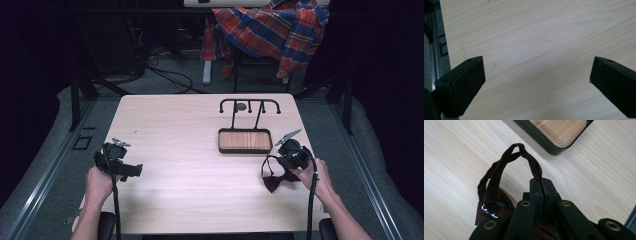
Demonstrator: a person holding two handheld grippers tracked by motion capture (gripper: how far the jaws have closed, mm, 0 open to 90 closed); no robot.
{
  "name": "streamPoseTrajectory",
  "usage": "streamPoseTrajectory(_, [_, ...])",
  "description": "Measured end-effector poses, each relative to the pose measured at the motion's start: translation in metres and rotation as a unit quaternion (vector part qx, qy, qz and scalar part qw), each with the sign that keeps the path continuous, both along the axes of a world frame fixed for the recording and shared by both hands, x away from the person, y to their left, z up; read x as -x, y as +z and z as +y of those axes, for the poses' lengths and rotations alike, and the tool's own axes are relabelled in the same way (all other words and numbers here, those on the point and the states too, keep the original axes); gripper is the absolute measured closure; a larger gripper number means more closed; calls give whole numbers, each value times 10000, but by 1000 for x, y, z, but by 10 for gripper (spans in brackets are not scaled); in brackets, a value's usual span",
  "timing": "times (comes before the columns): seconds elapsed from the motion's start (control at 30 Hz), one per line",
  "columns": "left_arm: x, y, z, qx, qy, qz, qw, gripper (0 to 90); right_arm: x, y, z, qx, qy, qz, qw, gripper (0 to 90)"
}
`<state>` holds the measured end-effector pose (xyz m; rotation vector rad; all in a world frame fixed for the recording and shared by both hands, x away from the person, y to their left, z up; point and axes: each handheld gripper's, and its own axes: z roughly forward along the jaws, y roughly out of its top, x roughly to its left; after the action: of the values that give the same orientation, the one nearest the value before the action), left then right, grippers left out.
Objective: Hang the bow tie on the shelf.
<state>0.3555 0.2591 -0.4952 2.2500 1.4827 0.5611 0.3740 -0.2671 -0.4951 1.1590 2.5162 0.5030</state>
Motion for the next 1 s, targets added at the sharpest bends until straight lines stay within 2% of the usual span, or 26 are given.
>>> streamPoseTrajectory(0.13, [0, 0, 0, -3, -10, -1, 10000, 1, 4, 7, -2, -123, -33, -187, 9997, 886])
streamPoseTrajectory(0.3, [0, 0, 0, 9, -9, -2, 10000, 1, 6, 11, -3, -96, -23, -270, 9996, 886])
streamPoseTrajectory(0.53, [0, 0, 0, 15, -16, 14, 10000, 1, 7, 19, -4, -122, -90, -550, 9984, 886])
streamPoseTrajectory(0.8, [-1, -1, -1, 43, -13, 17, 10000, 1, 5, 25, -8, -112, -159, -741, 9971, 886])
streamPoseTrajectory(1.0, [0, 0, -1, 38, -17, -4, 10000, 1, 5, 28, -8, -129, -160, -800, 9966, 886])
